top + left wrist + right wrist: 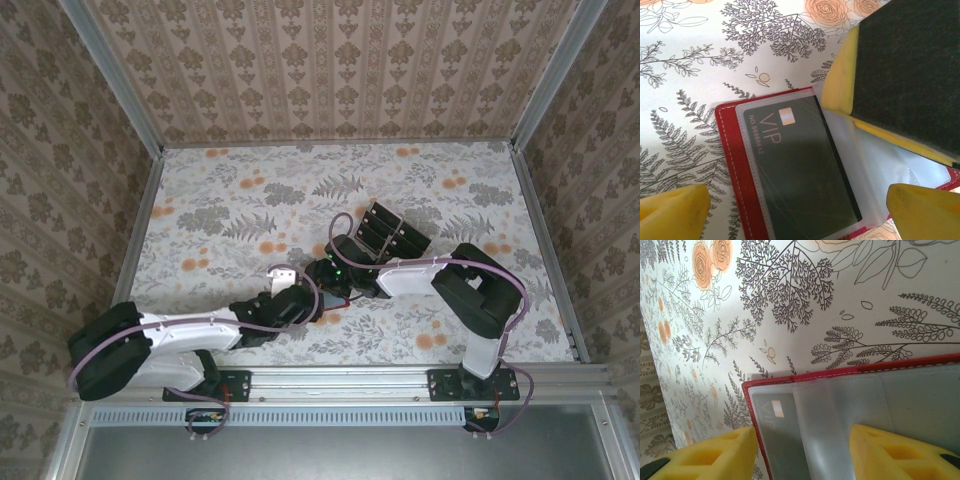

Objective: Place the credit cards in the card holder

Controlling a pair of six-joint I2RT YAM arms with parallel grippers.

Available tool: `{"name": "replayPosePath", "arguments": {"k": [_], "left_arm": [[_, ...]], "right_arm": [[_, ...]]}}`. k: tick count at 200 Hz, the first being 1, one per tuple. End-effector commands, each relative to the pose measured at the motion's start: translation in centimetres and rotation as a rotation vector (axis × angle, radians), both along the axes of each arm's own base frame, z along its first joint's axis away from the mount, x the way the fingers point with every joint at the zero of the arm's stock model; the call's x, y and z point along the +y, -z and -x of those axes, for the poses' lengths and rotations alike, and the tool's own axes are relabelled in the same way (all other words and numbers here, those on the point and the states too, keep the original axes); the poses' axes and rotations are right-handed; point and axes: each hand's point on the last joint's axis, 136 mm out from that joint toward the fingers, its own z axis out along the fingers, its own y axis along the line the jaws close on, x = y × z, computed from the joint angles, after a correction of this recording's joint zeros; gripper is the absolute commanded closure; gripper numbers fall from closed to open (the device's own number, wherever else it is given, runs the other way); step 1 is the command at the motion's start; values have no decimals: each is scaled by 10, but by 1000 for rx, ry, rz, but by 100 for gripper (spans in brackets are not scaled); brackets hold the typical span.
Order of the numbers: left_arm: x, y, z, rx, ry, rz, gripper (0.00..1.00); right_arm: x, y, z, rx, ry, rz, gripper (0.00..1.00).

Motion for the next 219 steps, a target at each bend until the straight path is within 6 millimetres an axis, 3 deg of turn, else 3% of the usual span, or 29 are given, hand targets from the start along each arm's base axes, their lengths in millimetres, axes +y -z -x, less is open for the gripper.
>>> {"name": "replayPosePath", "arguments": {"k": [1,112,139,165,194,219], "left_arm": [[-9,-8,-5,-30,14,-9,0],[10,26,-1,35,-43,-196,0],[16,33,1,55,-63,-220,0],[17,35,1,58,-69,-224,0],[17,34,1,57,-71,-222,0],[18,36,2,59,-73,-221,0]], "right_arm": [[-15,19,12,61,19,54,46],[-11,10,11,59,13,25,46],[-11,1,6,42,7,9,46],[-8,-23,-3,-25,-30,-25,46],[-19,-44,-9,-103,-38,12,45],[-30,-46,-10,-119,-39,62,45]]}}
